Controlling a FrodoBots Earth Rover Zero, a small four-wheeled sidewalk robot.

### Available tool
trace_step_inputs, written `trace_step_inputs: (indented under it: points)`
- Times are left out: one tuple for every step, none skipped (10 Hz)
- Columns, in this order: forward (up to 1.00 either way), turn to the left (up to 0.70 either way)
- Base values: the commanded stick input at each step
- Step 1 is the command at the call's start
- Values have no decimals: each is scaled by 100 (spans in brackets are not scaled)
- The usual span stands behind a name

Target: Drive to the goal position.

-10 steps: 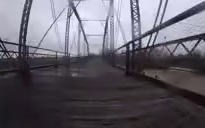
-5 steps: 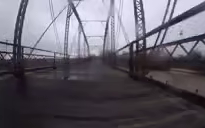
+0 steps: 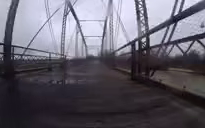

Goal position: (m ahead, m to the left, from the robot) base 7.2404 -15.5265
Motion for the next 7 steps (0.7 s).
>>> trace_step_inputs:
  points:
    - [100, -14]
    - [100, -13]
    - [100, 0]
    - [100, -10]
    - [100, -25]
    - [100, -20]
    - [100, -4]
